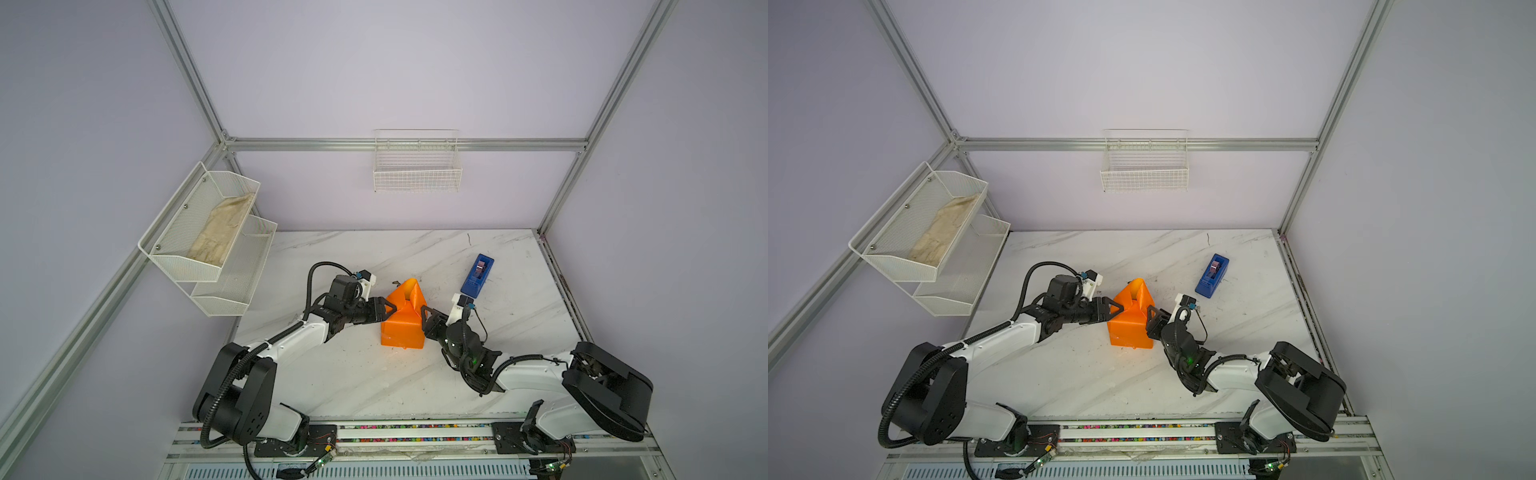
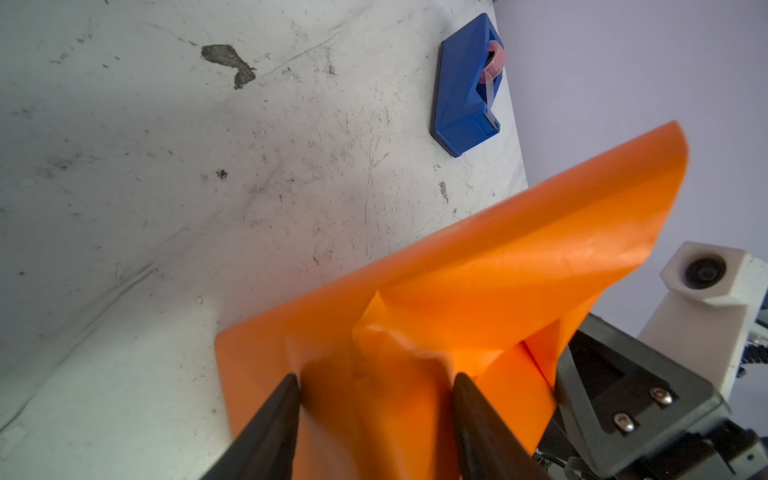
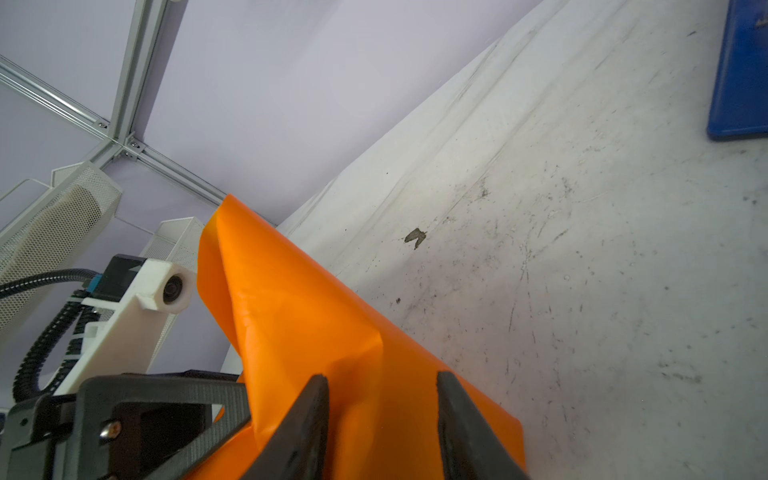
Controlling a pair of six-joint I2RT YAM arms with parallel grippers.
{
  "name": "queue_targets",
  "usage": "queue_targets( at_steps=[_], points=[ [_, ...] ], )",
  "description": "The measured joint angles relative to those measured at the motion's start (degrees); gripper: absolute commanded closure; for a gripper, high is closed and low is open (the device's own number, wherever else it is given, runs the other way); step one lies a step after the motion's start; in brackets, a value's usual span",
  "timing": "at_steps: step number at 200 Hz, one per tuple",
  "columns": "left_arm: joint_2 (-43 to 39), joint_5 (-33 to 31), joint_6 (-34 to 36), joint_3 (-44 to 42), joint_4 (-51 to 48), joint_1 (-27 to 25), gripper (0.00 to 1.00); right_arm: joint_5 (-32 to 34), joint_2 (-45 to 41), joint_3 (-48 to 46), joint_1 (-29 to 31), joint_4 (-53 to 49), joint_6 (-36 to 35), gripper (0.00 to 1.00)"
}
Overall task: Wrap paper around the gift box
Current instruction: 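Grasp the orange paper top edge with the right gripper beside the left gripper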
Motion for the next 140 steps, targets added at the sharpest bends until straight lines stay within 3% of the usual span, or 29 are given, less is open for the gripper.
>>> queue_targets(
  at_steps=[140],
  points=[
    [1.0,2.2,5.5,1.3,-3.5,0.6,0.44,-8.9,0.5,7.2,-2.1,-14.1,-0.8,0.41]
  ],
)
